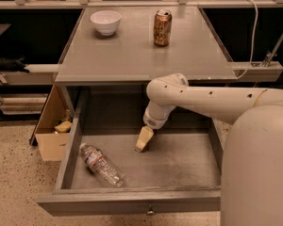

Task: Pick water bottle from top drawer and place on counter

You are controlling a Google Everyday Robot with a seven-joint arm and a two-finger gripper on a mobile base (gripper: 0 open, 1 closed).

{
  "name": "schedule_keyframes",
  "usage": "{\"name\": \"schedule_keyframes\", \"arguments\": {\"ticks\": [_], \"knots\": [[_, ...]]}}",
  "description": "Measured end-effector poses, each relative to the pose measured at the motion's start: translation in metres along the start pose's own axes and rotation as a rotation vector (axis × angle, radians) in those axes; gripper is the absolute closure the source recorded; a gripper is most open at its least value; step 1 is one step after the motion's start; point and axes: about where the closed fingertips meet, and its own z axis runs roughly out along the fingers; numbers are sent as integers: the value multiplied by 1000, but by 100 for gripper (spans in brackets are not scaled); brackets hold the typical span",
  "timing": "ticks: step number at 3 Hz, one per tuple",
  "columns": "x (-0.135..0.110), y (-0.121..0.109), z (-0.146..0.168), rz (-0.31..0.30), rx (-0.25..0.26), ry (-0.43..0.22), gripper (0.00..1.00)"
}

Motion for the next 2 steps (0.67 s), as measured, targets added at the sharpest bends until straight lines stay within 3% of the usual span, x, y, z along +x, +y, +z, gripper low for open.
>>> {"name": "schedule_keyframes", "arguments": {"ticks": [1,2], "knots": [[0,0,0,0,0,0,0],[-4,14,-19,17,-12,-34,0]]}}
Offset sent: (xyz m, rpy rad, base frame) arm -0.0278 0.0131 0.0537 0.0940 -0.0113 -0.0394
